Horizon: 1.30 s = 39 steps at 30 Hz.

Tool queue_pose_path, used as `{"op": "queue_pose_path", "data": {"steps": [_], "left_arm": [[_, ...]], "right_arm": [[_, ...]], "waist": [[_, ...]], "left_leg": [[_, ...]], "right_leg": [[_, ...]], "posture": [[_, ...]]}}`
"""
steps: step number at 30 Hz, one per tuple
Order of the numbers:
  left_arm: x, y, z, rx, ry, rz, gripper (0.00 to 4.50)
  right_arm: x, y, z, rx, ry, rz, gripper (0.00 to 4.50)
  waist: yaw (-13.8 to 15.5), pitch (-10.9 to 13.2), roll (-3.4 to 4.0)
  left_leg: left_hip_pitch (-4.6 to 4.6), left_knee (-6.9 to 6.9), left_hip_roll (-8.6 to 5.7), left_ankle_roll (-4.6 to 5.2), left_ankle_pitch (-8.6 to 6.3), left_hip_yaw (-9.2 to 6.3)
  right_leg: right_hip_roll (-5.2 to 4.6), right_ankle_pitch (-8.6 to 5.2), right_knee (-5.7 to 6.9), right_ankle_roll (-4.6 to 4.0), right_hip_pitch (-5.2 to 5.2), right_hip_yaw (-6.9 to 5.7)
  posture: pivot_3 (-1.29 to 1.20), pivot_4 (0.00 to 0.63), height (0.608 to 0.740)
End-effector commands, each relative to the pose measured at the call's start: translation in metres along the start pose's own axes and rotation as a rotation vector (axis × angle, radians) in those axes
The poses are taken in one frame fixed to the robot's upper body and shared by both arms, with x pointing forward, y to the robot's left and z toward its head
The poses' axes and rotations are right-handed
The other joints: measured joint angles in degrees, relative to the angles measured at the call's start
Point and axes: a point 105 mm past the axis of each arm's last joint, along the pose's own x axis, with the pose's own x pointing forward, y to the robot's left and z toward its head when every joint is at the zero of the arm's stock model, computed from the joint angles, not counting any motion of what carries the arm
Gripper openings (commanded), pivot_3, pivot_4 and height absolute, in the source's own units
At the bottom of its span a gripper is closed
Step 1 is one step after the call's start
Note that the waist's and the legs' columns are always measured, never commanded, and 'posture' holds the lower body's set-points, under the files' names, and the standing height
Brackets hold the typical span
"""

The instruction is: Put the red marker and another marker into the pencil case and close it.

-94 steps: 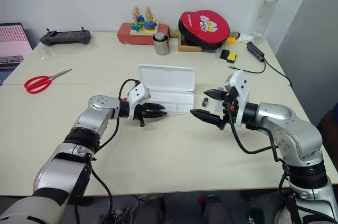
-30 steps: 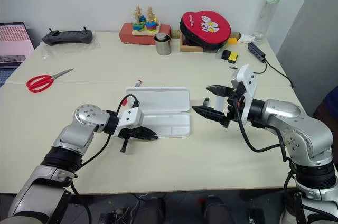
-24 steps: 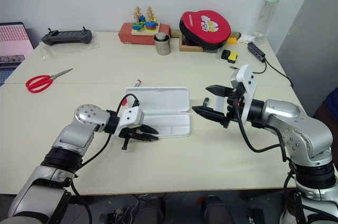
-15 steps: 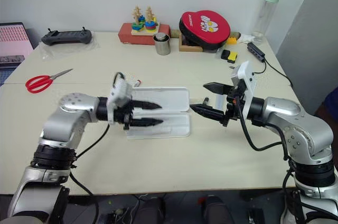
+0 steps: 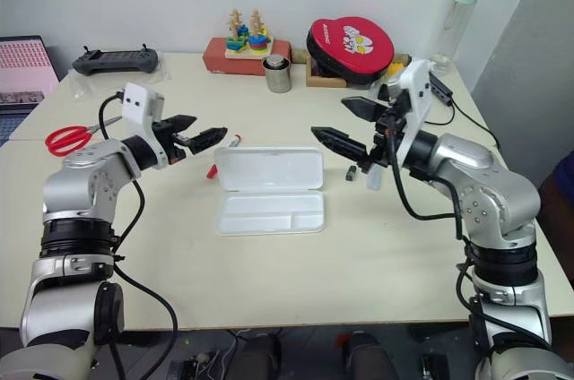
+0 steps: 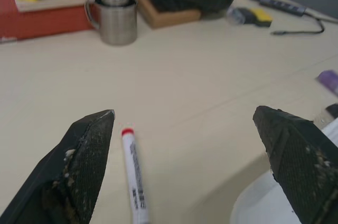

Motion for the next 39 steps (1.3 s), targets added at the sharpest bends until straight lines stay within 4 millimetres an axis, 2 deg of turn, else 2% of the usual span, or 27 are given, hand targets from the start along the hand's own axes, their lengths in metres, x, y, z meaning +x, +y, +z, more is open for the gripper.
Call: {"op": "queue_pose_path", "data": {"steps": [1,7,14,15,16,18,21,23,30,34,39], "left_arm": [[0.006,0.009,-0.002,-0.004,-0.002,0.059,4.47],[0.012,0.015,-0.018,-0.011,0.044,0.093,4.47],[0.016,-0.004,0.0,-0.019,-0.057,-0.018,4.47],[0.015,-0.009,0.006,-0.031,-0.09,-0.054,4.47],[0.01,-0.023,0.014,-0.016,-0.122,-0.143,4.47],[0.0,-0.047,0.016,0.034,-0.118,-0.297,4.47],[-0.012,-0.071,0.006,0.136,-0.068,-0.43,4.47],[-0.015,-0.076,-0.001,0.197,-0.032,-0.439,4.47],[-0.024,-0.074,0.044,0.052,-0.236,-0.444,4.47],[-0.024,-0.051,0.063,0.0,-0.32,-0.322,4.47],[-0.025,-0.024,0.071,-0.047,-0.353,-0.192,4.47]], "right_arm": [[0.001,0.003,0.014,-0.05,-0.045,0.011,4.5],[0.001,0.007,0.013,-0.045,-0.046,0.012,4.5],[-0.002,0.009,0.012,-0.039,-0.04,0.013,4.5],[-0.002,0.009,0.012,-0.039,-0.039,0.012,4.5],[-0.002,0.009,0.012,-0.038,-0.038,0.012,4.5],[-0.004,0.009,0.011,-0.038,-0.036,0.012,4.5],[-0.005,0.009,0.011,-0.035,-0.036,0.011,4.5],[-0.005,0.008,0.009,-0.033,-0.034,0.01,4.5],[-0.005,0.01,0.009,-0.025,-0.038,0.026,4.5],[-0.005,0.01,0.008,-0.023,-0.037,0.031,4.5],[-0.004,0.01,0.009,-0.024,-0.038,0.034,4.5]], "waist": [[-0.05,0.0,0.0],[-0.13,0.0,0.0],[-0.13,0.0,0.0],[-0.18,0.0,0.0],[-0.22,0.0,0.0],[-0.27,0.0,0.0],[-0.35,0.0,0.0],[-0.32,0.0,0.0],[-0.27,0.0,0.0],[-0.24,0.0,0.0],[-0.27,0.0,0.0]], "left_leg": [[0.0,0.0,0.0,0.0,0.0,0.0],[0.0,0.01,0.0,0.0,0.0,-0.01],[-0.01,0.0,0.0,0.0,0.0,0.0],[-0.01,0.0,0.0,0.0,0.0,0.0],[0.0,0.0,0.01,0.0,0.0,0.0],[-0.01,-0.01,0.01,0.0,0.0,0.0],[0.0,-0.05,-0.01,-0.01,-0.01,0.05],[0.02,-0.08,0.0,-0.01,0.0,0.04],[0.02,0.03,0.01,0.0,0.0,0.04],[0.02,0.02,0.01,0.0,0.0,0.02],[0.02,0.01,0.0,0.0,0.0,0.03]], "right_leg": [[0.0,0.0,0.0,0.0,0.0,0.0],[0.0,0.0,0.02,0.01,0.0,-0.01],[-0.01,0.01,0.01,-0.01,0.0,-0.01],[-0.01,0.01,0.01,-0.01,0.0,-0.01],[0.0,0.01,0.02,-0.01,0.0,-0.01],[0.0,0.01,0.02,-0.01,0.0,-0.01],[-0.04,0.09,0.01,-0.17,0.0,0.04],[-0.03,0.08,0.02,-0.21,-0.01,0.02],[-0.03,-0.01,0.01,0.12,0.0,0.04],[-0.02,-0.01,0.01,0.12,0.01,0.02],[-0.01,-0.02,0.0,0.11,0.0,0.03]], "posture": [[0.0,0.15,0.74],[0.0,0.15,0.74],[0.0,0.15,0.74],[0.0,0.15,0.74],[0.0,0.15,0.74],[0.0,0.15,0.74],[0.0,0.15,0.74],[0.0,0.15,0.74],[0.0,0.15,0.74],[0.0,0.15,0.74],[0.0,0.15,0.74]]}}
